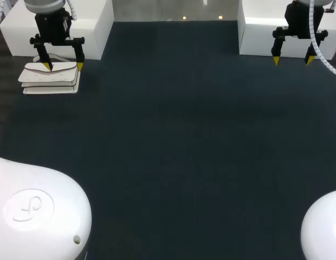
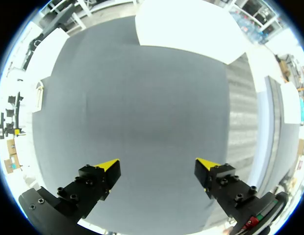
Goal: Pick up the bag, open it, inspect its contents, close it, and place it on the opposite side
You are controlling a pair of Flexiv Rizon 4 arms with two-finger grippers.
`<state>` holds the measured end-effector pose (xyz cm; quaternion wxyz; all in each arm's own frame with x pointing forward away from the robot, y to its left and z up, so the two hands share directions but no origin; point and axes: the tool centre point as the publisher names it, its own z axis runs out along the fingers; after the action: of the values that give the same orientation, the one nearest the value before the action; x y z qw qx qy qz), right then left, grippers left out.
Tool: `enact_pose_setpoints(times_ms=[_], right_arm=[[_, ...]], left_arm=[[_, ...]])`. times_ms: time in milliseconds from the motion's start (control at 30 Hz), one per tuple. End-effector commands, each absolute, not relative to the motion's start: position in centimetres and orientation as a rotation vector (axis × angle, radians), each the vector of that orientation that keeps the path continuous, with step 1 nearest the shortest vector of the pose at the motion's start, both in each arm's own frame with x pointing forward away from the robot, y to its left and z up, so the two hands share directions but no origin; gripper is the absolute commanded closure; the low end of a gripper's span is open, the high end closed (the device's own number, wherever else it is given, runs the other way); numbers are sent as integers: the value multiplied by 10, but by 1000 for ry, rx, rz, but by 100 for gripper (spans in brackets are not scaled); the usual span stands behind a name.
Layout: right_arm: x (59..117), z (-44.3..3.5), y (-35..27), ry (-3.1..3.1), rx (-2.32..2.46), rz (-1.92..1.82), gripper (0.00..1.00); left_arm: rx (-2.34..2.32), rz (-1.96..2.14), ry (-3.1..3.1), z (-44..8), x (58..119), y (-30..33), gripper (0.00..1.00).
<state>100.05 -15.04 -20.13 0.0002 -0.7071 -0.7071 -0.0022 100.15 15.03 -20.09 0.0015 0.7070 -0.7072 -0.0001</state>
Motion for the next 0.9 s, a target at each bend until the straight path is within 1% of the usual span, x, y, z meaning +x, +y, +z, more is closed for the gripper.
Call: enact_pose_setpoints(times_ms=[33, 600, 900], right_arm=[[1000, -201, -150, -2221, -2221, -4, 0], [1000, -201, -150, -2221, -2221, -4, 0], [1006, -206, -122, -2721, -1804, -265, 0]], left_arm=[[2219, -1, -2220, -200, 1001, 150, 0], [2168, 17, -2216, -202, 1003, 151, 0], [2102, 94, -2107, -207, 1013, 176, 0]])
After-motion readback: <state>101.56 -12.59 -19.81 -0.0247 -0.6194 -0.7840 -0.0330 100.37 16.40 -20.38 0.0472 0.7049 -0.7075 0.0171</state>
